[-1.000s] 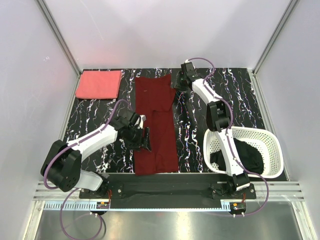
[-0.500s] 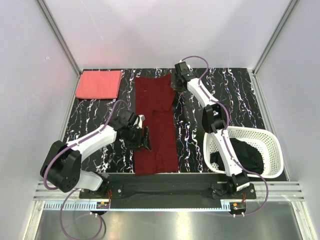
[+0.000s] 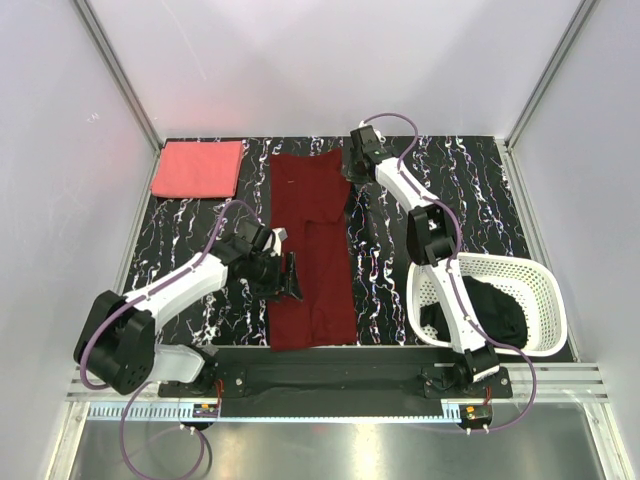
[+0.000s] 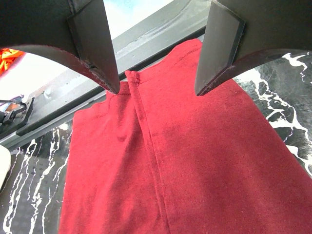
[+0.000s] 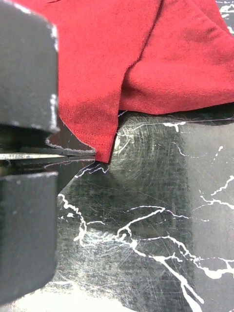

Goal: Fold and stack the t-shirts
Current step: Fold the tshirt

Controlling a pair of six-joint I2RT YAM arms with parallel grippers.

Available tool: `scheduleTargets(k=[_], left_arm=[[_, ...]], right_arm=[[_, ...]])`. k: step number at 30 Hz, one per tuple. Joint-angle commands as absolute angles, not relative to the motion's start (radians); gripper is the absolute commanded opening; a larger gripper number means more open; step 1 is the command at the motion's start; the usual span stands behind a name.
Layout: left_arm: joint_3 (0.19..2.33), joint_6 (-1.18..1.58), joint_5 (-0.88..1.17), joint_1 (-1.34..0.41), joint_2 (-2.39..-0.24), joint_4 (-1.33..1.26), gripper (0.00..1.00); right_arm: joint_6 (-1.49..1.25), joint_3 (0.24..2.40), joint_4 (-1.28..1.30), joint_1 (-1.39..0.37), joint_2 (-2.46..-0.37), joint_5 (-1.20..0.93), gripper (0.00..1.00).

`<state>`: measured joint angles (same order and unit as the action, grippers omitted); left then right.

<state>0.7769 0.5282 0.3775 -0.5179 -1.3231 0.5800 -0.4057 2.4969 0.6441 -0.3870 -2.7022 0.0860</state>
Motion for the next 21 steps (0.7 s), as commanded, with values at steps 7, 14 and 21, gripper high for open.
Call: scheduleTargets(k=[7,14,21], left_arm=[[0.807,0.520,0.396,-0.506,-1.289,0.583,0.68],[0.796,0.526,0.396,-0.505,-1.279,0.578,0.68],[0.785,0.531,0.396,-0.505,-1.267,0.577,0.68]], right_arm=[[-0.410,2.301,0.538,-0.420,-2.473,0.054,0.00],[-0.408,2.312,0.541,-0.454,-2.444,0.035,0.00],[-0.416,2.424,0.575,-0.483,-2.517,0.012,0.00]])
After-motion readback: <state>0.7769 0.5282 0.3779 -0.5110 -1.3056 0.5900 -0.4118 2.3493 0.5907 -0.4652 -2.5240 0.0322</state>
